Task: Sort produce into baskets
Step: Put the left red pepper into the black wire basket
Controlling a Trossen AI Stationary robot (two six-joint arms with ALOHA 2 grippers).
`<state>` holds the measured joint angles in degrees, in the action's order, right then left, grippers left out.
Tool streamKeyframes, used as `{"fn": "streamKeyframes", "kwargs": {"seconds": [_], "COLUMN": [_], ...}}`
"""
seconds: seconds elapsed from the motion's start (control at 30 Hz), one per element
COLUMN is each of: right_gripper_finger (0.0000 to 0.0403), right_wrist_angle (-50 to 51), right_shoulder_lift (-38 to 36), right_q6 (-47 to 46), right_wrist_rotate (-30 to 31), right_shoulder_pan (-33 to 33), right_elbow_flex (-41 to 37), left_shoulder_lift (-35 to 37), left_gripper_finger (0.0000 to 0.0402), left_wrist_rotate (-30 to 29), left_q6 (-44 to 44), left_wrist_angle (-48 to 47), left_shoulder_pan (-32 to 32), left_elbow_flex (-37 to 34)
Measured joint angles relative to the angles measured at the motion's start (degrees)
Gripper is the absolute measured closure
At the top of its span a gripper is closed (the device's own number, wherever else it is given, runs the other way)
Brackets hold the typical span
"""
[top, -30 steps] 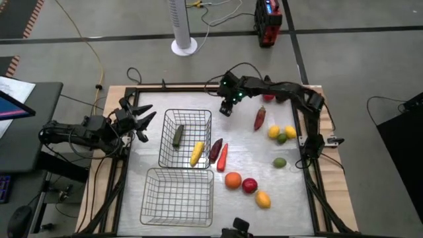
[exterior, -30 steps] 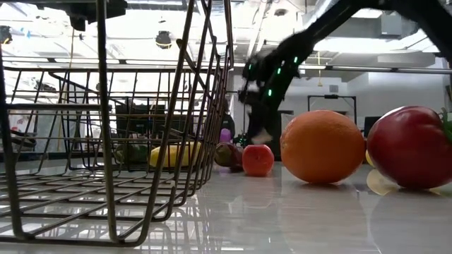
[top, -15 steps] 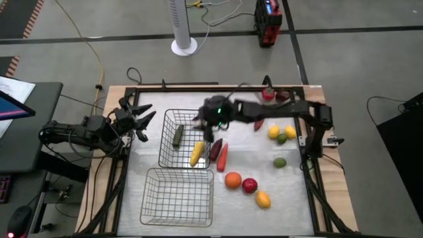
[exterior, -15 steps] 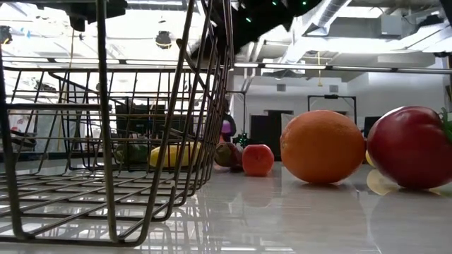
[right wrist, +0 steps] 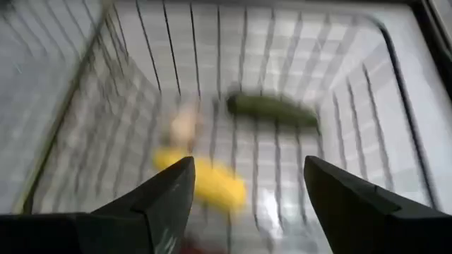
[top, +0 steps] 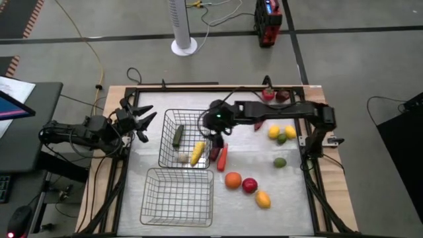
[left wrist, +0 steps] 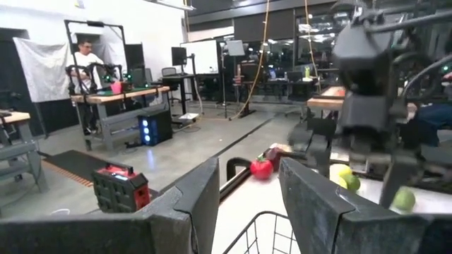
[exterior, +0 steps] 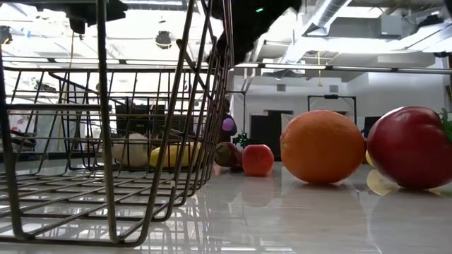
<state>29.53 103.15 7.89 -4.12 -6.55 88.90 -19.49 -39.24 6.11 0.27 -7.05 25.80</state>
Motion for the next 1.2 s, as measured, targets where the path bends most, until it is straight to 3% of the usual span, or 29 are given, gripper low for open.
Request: {"fn": "streamKeyframes", "kwargs": {"seconds": [0.13, 0.3, 0.43, 0.5, 0.57, 0.83, 1.2], "right_gripper_finger": [0.0111, 0.0112, 0.0112, 0.0112, 0.0112, 0.0112, 0.0112], "right_wrist_angle": [0.37, -7.91, -15.36, -20.46, -24.16, -28.45, -23.03], "right_shoulder_lift": [-6.14, -13.58, -13.70, -12.07, -9.47, -0.50, 4.07], "right_q6": [0.12, -0.11, 2.48, 2.87, 3.07, 9.36, 13.18], "right_wrist_rotate": [3.00, 2.97, 1.01, -2.78, -6.17, -9.35, -10.86], "right_shoulder_pan": [0.53, 0.42, 0.42, -0.15, -1.12, -2.88, -3.31], "right_elbow_flex": [-8.30, -22.40, -32.04, -34.78, -35.77, -32.59, -30.85], "left_shoulder_lift": [0.00, 0.00, 0.00, 0.00, 0.00, 0.00, 0.00], "left_gripper_finger": [0.0264, 0.0264, 0.0264, 0.0264, 0.0264, 0.0264, 0.0264], "left_wrist_rotate": [0.00, 0.34, 0.37, 0.39, 0.81, 2.96, 2.87], "left_q6": [-0.79, -1.94, -2.38, -2.70, -3.06, -3.78, -2.82], "left_wrist_angle": [-1.16, -1.36, -1.31, -1.17, -1.07, -1.20, -1.91], "left_shoulder_pan": [0.00, 0.00, 0.00, 0.00, 0.01, 0.02, 0.02], "left_elbow_flex": [0.00, 0.00, 0.00, 0.00, 0.00, 0.00, 0.00]}}
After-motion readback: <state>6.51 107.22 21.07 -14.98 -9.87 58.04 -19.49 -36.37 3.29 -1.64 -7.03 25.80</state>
